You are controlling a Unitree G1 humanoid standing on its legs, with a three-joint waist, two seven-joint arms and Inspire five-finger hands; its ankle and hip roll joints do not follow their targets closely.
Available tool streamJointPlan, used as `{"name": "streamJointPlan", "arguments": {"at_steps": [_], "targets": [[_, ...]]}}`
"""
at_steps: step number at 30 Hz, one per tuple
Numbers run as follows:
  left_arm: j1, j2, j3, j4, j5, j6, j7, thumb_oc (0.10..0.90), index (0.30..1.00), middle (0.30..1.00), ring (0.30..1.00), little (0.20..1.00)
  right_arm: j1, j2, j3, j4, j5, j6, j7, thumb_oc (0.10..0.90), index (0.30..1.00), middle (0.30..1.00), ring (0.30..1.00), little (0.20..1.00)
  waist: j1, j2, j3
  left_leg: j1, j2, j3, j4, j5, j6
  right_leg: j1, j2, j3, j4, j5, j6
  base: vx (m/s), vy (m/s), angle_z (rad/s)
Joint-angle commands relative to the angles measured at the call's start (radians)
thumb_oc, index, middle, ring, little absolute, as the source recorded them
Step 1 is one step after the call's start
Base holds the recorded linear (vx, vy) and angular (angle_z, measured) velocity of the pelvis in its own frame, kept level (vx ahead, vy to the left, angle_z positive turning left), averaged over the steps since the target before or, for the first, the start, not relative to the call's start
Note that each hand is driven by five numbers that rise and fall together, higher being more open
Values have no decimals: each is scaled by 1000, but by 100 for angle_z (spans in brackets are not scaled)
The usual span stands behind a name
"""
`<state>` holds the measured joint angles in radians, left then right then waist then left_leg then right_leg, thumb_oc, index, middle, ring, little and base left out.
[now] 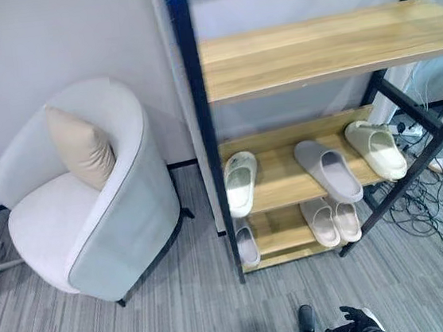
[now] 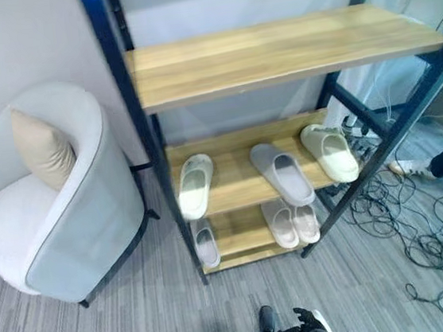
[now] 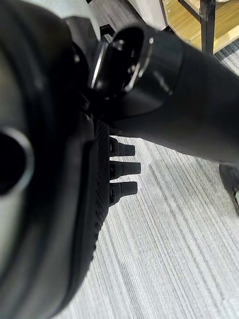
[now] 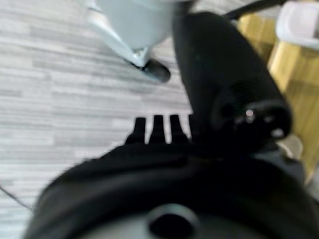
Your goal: Arrange the slippers neatly on the shoe rack.
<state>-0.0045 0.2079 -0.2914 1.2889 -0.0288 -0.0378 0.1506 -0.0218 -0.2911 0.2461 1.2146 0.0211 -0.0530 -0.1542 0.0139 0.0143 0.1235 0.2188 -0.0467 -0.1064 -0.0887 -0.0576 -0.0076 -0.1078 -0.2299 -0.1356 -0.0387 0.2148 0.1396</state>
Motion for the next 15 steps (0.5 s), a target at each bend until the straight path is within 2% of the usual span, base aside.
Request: {"name": "streamJointPlan", "arguments": {"at_steps": [1, 3, 5, 7, 8, 9, 11, 13, 15], "targets": [[-53, -34, 24, -4, 1, -30, 9, 800, 900, 900, 900, 900, -12, -21, 31, -2, -11, -12, 22, 800, 900, 900, 900, 900, 21, 45, 8, -33, 116, -6, 72, -62, -62, -13, 36, 14, 63, -123, 32, 168, -401, 7], [-63, -38, 26, -12, -22, -30, 7, 800, 900, 900, 900, 900, -24, -25, 33, -2, 10, -21, 19, 800, 900, 900, 900, 900, 30, 47, 15, -96, 150, -20, 171, 1, -87, 3, 61, -8, 71, -157, 6, 88, -352, 11], [-80, -37, 13, -31, -30, -34, 7, 800, 900, 900, 900, 900, -35, -31, 34, -11, 31, -29, 9, 800, 900, 900, 900, 900, 33, 36, 40, -175, 149, -19, 292, 57, -92, 39, 71, -31, 55, -176, -17, 48, -306, 12], [-96, -34, -2, -46, -36, -33, 6, 800, 900, 900, 900, 900, -32, -38, 31, -15, 40, -28, 1, 800, 900, 900, 900, 900, 34, 17, 60, -230, 166, 42, 374, 74, -82, 84, 84, -47, 38, -200, -44, 69, -287, 24], [-106, -35, -10, -55, -41, -33, 3, 800, 900, 900, 900, 900, -30, -41, 33, -14, 41, -29, -3, 800, 900, 900, 900, 900, 35, 12, 66, -253, 163, 63, 391, 62, -75, 99, 89, -52, 32, -211, -51, 79, -248, 53], [-114, -37, -23, -60, -38, -30, 3, 800, 900, 900, 900, 900, -29, -43, 34, -13, 42, -30, -6, 800, 900, 900, 900, 900, 33, 8, 71, -277, 140, 76, 401, 41, -69, 111, 93, -56, 29, -219, -54, 102, -213, 51], [-120, -43, -40, -61, -21, -24, -2, 800, 900, 900, 900, 900, -23, -46, 32, -12, 46, -32, -10, 800, 900, 900, 900, 900, 26, 5, 64, -294, 75, 110, 348, -24, -42, 128, 99, -69, 24, -239, -53, 117, -144, 48], [-120, -45, -47, -69, -10, -23, -6, 800, 900, 900, 900, 900, -15, -41, 34, -14, 43, -31, -16, 800, 900, 900, 900, 900, 26, 20, 59, -306, 27, 163, 274, -8, -19, 133, 122, -86, 36, -257, -57, 95, -65, 62], [-118, -45, -45, -75, -9, -21, -5, 800, 900, 900, 900, 900, -20, -37, 34, -9, 38, -28, -20, 800, 900, 900, 900, 900, 29, 30, 57, -305, 19, 199, 246, 6, -17, 136, 133, -99, 58, -279, -60, 80, -1, 41]]}}
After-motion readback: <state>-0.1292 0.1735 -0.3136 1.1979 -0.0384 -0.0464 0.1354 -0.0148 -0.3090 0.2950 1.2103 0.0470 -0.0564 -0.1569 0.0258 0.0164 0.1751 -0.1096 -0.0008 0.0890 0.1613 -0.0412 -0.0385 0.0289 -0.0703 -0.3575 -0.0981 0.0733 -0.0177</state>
